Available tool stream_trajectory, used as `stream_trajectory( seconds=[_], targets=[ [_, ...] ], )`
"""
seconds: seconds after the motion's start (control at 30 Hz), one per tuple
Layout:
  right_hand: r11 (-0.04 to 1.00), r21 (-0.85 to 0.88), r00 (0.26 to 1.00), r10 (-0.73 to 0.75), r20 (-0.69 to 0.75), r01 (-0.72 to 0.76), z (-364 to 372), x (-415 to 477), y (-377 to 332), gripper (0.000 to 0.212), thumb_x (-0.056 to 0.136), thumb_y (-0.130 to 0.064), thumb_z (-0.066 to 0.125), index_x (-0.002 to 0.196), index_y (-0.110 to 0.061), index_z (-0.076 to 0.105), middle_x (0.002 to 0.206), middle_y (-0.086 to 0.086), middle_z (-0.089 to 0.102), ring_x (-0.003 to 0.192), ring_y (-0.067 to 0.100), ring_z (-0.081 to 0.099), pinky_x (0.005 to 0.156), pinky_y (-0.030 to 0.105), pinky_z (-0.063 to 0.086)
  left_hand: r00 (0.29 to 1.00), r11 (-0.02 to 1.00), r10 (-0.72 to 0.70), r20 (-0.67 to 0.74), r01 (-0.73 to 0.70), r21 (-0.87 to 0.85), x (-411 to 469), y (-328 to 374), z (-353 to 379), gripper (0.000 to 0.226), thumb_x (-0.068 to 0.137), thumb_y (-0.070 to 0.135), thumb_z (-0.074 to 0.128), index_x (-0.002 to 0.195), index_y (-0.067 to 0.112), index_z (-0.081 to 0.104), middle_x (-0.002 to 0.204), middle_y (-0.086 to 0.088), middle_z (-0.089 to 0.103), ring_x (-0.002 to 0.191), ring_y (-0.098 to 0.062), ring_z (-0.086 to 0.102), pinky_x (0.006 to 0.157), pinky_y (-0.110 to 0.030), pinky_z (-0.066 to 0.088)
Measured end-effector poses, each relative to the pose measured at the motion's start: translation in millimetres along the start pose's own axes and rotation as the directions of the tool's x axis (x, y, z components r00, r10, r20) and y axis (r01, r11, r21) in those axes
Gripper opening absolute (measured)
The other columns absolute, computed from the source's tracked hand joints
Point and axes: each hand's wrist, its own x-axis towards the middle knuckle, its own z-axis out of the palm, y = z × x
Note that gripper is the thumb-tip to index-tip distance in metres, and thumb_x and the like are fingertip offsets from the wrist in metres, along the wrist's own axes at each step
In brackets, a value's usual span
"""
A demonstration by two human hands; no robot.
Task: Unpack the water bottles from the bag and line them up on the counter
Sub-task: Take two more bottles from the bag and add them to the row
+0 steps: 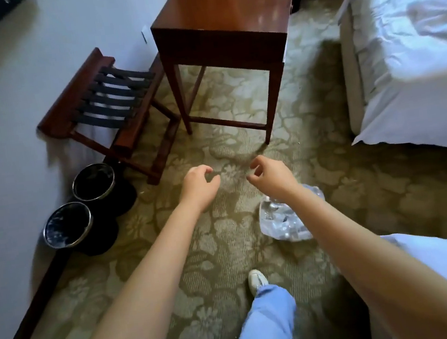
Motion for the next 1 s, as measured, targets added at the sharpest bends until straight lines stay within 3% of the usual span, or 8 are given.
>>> stream_trajectory(
  seconds=[0.07,0.4,0.6,0.73,0.9,1.0],
  targets=[
    [0.999,-0.042,0.999,0.024,0.035,-0.023,-2.5,38.0,21.1,0.033,0.091,-0.032,0.056,0.119,-0.015,0.055,0.105,0.003,0.066,0.09,0.02,0.061,0.075,0.034,0.052,0.999,1.0,-0.023,0.04,0.023,0.016,38.4,8.5,21.8,0.037,0.09,0.029,0.055,0.123,0.012,0.057,0.128,-0.007,0.052,0.103,-0.019,0.055,0.082,-0.026,0.042],
    [0.973,-0.232,0.975,0.061,0.212,-0.011,28.4,188.8,173.8,0.037,0.09,-0.031,0.057,0.122,-0.015,0.054,0.116,0.006,0.064,0.104,0.025,0.06,0.079,0.031,0.046,0.972,0.987,-0.123,0.2,0.099,0.127,183.6,15.5,182.4,0.04,0.091,0.029,0.055,0.126,0.009,0.055,0.131,-0.012,0.053,0.12,-0.027,0.05,0.097,-0.03,0.039],
    [0.962,-0.272,0.948,0.081,0.309,0.006,94.5,263.9,296.1,0.037,0.089,-0.028,0.058,0.123,-0.014,0.055,0.117,0.008,0.065,0.106,0.027,0.06,0.086,0.036,0.05,0.93,0.974,-0.168,0.328,0.106,0.198,252.1,-33.7,308.9,0.043,0.091,0.032,0.055,0.127,0.01,0.054,0.13,-0.011,0.056,0.119,-0.028,0.053,0.099,-0.033,0.043],
    [0.943,-0.332,0.935,0.103,0.339,0.017,148.9,304.4,372.4,0.036,0.088,-0.025,0.058,0.119,-0.008,0.059,0.115,0.01,0.066,0.105,0.029,0.06,0.082,0.034,0.048,0.897,0.966,-0.191,0.399,0.1,0.238,284.8,-74.0,391.6,0.031,0.088,0.032,0.058,0.113,0.013,0.061,0.117,-0.01,0.062,0.106,-0.026,0.057,0.094,-0.032,0.045],
    [0.87,-0.477,0.833,0.169,0.526,0.124,219.4,356.0,438.3,0.035,0.093,-0.031,0.051,0.112,-0.006,0.067,0.111,0.01,0.068,0.094,0.026,0.061,0.077,0.032,0.045,0.858,0.968,-0.201,0.473,0.099,0.231,318.1,-120.3,475.8,0.031,0.088,0.03,0.06,0.111,0.009,0.063,0.112,-0.008,0.064,0.101,-0.023,0.059,0.089,-0.032,0.046],
    [0.834,-0.531,0.795,0.218,0.566,0.149,257.7,382.1,473.5,0.038,0.092,-0.036,0.051,0.112,-0.007,0.067,0.109,0.01,0.07,0.09,0.025,0.063,0.074,0.03,0.047,0.848,0.967,-0.187,0.495,0.072,0.243,336.9,-147.3,511.4,0.03,0.089,0.03,0.058,0.112,0.011,0.063,0.111,-0.007,0.065,0.096,-0.021,0.059,0.086,-0.032,0.046]
  ],
)
